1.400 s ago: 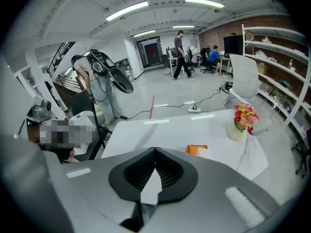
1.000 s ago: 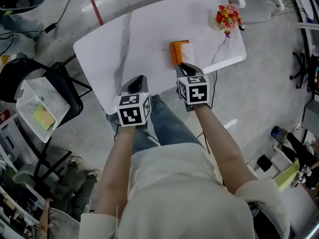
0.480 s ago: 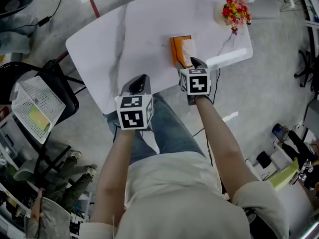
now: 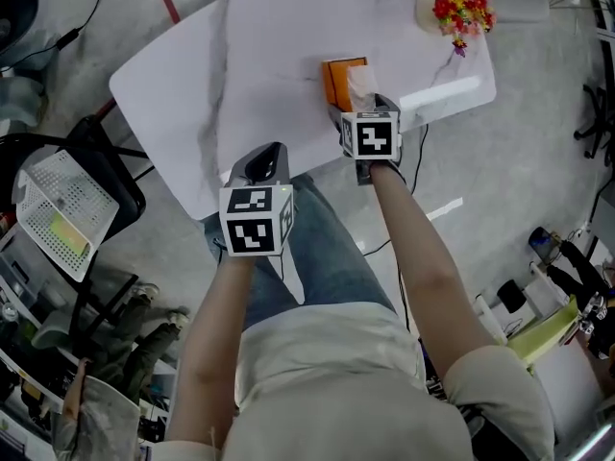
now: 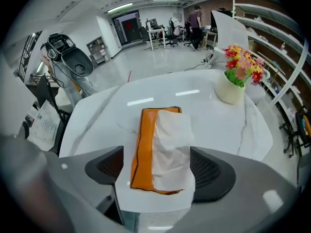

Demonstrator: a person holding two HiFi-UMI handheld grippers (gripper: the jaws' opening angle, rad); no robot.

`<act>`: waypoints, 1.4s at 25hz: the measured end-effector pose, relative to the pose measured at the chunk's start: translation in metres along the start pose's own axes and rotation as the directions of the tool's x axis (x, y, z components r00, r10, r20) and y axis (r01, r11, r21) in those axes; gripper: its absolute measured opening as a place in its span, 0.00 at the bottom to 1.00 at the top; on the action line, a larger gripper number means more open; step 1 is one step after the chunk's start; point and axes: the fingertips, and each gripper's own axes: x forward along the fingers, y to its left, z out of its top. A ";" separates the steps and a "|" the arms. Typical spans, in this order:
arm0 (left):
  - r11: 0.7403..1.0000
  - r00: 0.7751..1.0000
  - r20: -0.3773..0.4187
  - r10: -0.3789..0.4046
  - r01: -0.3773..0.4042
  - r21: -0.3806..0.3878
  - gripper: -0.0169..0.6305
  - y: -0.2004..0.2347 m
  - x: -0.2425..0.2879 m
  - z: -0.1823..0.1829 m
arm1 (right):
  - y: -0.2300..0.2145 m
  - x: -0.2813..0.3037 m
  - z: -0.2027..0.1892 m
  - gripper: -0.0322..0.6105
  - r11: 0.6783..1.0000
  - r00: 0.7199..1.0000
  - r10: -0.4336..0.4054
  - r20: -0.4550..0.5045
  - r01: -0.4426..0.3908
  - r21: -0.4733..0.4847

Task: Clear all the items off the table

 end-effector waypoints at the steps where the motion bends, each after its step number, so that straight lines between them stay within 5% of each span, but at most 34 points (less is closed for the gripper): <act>1: 1.000 1.000 -0.004 0.000 0.000 -0.001 0.04 -0.001 0.002 -0.001 | -0.002 0.003 0.001 0.72 1.000 1.000 0.000 -0.002 0.000 0.000; 26: 1.000 0.999 -0.053 0.008 -0.009 -0.016 0.04 0.000 0.014 -0.018 | -0.005 0.056 -0.008 0.77 1.000 0.997 -0.014 -0.078 0.014 -0.001; 35: 1.000 0.999 -0.034 0.012 -0.013 -0.027 0.04 0.003 0.004 -0.021 | -0.007 0.050 -0.008 0.62 0.999 0.994 -0.030 -0.101 0.028 -0.024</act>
